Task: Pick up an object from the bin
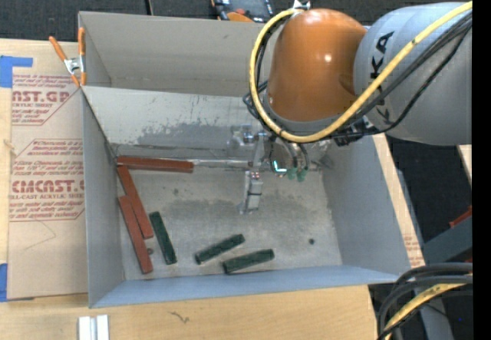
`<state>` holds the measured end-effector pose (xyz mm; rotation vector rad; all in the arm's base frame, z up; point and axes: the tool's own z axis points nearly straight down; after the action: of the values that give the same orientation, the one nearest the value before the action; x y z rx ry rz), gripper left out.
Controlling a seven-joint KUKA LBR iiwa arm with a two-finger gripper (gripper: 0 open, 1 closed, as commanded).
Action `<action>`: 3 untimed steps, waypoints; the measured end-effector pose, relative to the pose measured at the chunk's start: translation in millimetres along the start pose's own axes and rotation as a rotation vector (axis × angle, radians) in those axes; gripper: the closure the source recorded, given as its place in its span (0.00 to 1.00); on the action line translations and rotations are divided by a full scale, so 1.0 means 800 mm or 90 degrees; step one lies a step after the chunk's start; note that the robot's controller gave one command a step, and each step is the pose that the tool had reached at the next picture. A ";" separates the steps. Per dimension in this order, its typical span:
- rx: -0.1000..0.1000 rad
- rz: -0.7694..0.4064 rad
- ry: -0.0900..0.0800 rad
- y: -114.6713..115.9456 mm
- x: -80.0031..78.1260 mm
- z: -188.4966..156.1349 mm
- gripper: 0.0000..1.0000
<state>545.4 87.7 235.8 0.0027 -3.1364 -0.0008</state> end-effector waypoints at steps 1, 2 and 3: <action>0.000 0.057 0.002 0.008 0.044 0.206 0.00; -0.001 0.060 -0.006 -0.005 0.080 0.208 0.00; -0.001 0.059 -0.003 -0.004 0.081 0.208 1.00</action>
Offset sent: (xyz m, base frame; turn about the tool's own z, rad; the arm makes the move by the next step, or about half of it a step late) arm -0.0328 0.0061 -0.1596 0.0889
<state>480.1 84.1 70.1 -0.1434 -3.1382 -0.0028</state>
